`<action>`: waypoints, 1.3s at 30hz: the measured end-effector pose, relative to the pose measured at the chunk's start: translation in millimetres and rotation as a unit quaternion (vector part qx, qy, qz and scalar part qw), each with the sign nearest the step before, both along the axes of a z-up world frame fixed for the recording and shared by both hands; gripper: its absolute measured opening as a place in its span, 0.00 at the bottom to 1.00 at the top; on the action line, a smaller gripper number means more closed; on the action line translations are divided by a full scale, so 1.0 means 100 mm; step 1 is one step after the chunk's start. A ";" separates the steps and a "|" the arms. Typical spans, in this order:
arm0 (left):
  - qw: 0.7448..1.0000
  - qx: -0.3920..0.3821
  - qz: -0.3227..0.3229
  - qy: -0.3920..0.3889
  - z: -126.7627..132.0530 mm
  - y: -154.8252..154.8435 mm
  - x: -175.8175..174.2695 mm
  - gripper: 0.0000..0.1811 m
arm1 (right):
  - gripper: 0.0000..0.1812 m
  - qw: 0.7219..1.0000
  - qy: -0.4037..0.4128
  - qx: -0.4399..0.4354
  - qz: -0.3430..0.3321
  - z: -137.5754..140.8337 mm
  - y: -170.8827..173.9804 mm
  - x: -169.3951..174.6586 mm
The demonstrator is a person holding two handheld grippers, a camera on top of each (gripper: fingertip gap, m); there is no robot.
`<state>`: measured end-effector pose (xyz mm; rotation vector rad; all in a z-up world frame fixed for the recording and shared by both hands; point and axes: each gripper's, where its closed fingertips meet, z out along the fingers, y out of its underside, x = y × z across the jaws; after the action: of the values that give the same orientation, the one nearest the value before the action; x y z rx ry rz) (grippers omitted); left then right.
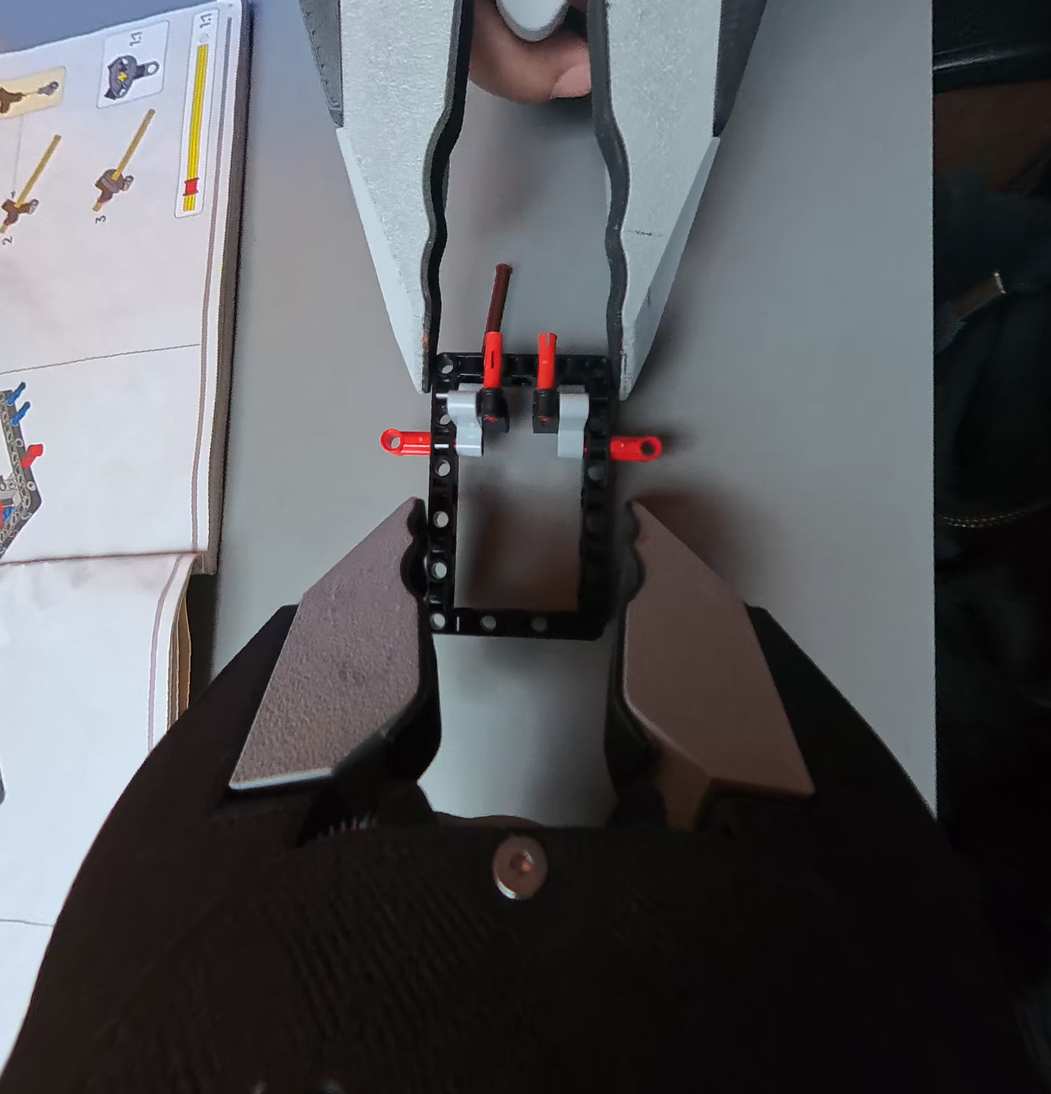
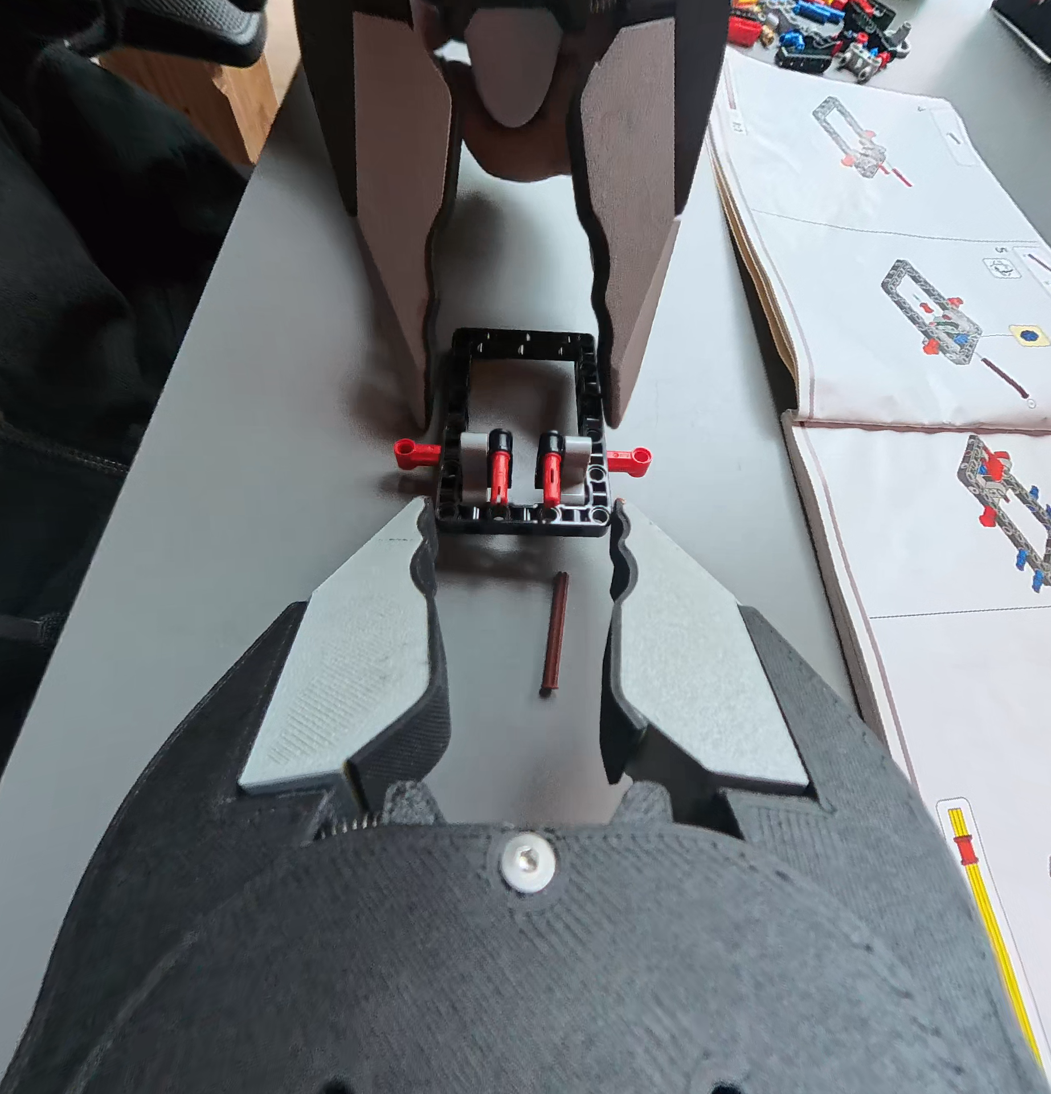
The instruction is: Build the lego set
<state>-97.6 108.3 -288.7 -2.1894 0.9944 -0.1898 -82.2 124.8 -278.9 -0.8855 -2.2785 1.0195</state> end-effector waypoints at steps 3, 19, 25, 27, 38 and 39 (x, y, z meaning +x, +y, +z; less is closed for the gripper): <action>1.000 0.003 -0.001 0.004 0.00 0.02 0.00 0.33 | 0.31 1.000 0.005 -0.006 0.003 0.03 -0.01 0.00; 0.967 0.147 -0.031 -0.205 0.62 -0.08 -0.19 0.32 | 0.22 0.993 0.010 -0.102 -0.051 0.35 0.42 0.25; 0.966 0.148 -0.031 -0.209 0.63 -0.09 -0.17 0.32 | 0.21 0.992 0.007 -0.125 -0.015 0.36 0.15 0.24; 0.966 0.149 -0.033 -0.209 0.63 -0.09 -0.16 0.32 | 0.21 0.990 0.010 -0.142 -0.015 0.40 0.10 0.20; 0.960 0.170 -0.051 -0.214 0.70 -0.09 -0.07 0.32 | 0.21 0.985 0.023 -0.174 0.003 0.54 -0.03 0.22; 0.960 0.171 -0.052 -0.215 0.70 -0.09 -0.07 0.32 | 0.20 0.986 0.023 -0.165 -0.001 0.52 -0.01 0.21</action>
<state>-104.3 98.8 -218.8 -1.6864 0.8217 -0.4818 -60.9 123.6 -227.1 -0.9801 -2.1027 1.4298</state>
